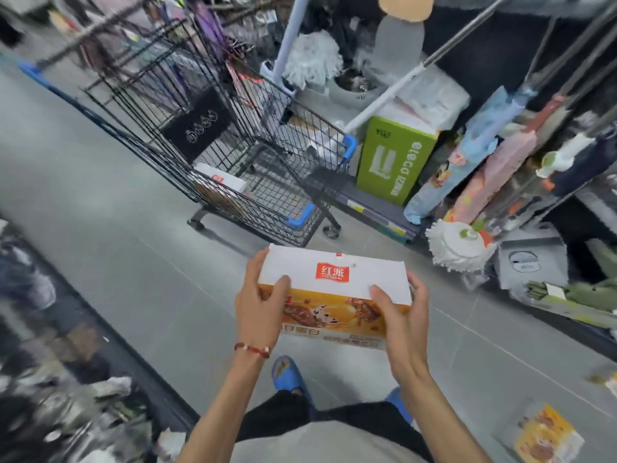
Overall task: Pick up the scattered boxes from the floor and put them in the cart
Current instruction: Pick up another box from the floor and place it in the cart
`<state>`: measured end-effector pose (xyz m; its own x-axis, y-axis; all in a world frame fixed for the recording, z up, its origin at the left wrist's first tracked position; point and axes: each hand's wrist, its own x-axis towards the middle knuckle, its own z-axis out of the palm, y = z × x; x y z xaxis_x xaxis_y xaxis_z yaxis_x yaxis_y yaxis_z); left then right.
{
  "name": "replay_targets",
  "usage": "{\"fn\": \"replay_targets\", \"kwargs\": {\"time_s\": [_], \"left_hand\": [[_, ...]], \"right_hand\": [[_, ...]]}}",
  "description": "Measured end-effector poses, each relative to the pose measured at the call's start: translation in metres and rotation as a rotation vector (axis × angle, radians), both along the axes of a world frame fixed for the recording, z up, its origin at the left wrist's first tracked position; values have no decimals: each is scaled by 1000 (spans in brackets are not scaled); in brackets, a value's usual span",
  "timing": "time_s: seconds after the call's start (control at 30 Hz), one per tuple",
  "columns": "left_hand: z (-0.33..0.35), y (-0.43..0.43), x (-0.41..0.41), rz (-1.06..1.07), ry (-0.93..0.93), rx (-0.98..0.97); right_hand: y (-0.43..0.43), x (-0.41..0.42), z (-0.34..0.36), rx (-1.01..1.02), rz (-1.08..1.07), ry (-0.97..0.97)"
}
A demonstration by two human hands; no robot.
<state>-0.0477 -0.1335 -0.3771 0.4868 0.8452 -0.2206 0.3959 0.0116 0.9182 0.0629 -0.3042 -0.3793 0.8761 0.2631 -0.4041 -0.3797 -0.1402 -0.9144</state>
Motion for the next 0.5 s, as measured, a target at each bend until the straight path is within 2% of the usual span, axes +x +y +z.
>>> {"fn": "replay_targets", "kwargs": {"time_s": [0.1,0.27,0.5], "left_hand": [[4,49,-20,23,15,66],[15,117,-36,74,-6,60],[24,196,-13,179,-76,56]], "right_hand": [[55,-14,4,9,27,-11],[130,-24,14,20,71,-40],[228,11,11,61,141,-102]]}}
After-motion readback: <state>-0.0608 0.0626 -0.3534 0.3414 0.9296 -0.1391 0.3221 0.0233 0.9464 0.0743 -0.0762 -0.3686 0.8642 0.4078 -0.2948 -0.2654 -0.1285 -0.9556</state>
